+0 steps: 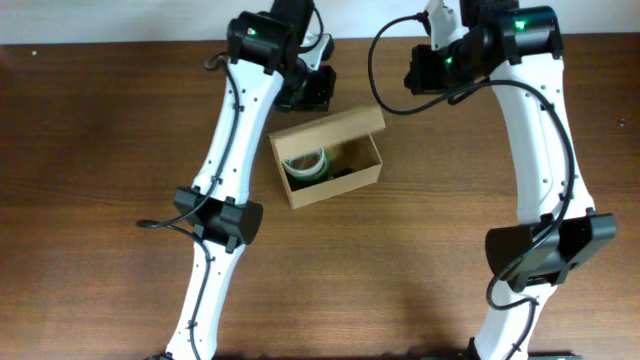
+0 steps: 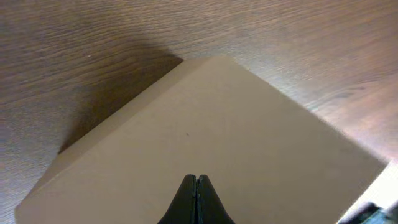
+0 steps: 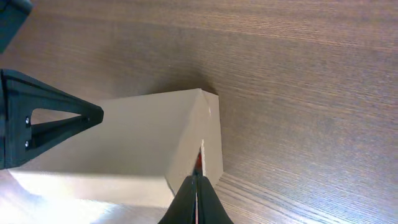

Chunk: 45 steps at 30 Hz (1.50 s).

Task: Pack container
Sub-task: 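Fold the lid down over the box with both grippers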

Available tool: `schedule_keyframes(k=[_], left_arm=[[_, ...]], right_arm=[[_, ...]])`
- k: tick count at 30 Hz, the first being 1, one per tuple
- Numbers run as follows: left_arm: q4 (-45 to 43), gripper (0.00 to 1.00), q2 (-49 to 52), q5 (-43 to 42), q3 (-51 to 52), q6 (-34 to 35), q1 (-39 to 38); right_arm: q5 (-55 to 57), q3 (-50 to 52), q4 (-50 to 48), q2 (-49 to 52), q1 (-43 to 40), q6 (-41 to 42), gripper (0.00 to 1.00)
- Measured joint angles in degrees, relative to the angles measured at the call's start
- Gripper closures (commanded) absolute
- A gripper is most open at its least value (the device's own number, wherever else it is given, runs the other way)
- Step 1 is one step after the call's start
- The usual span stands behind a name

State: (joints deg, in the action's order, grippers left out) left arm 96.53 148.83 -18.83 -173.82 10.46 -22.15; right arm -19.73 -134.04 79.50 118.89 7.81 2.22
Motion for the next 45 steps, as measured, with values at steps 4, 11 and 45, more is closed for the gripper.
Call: schedule_keyframes(k=[4,11,45], left_arm=[[0.00,0.98,-0.42,4.02,0.09,-0.02,-1.01],[0.02,0.98,-6.43,13.42,0.59,-0.02,-1.09],[-28.74,0.98,-40.15,12.17,75.21,-2.14,2.08]], right_arm=[[2.21,0.00,1.40,0.00,0.92,-0.72,0.96],[6.88,0.00,5.29,0.00,2.91,-1.92,0.96],[12.00,13.66,2.34,4.20,13.29,-2.91,0.96]])
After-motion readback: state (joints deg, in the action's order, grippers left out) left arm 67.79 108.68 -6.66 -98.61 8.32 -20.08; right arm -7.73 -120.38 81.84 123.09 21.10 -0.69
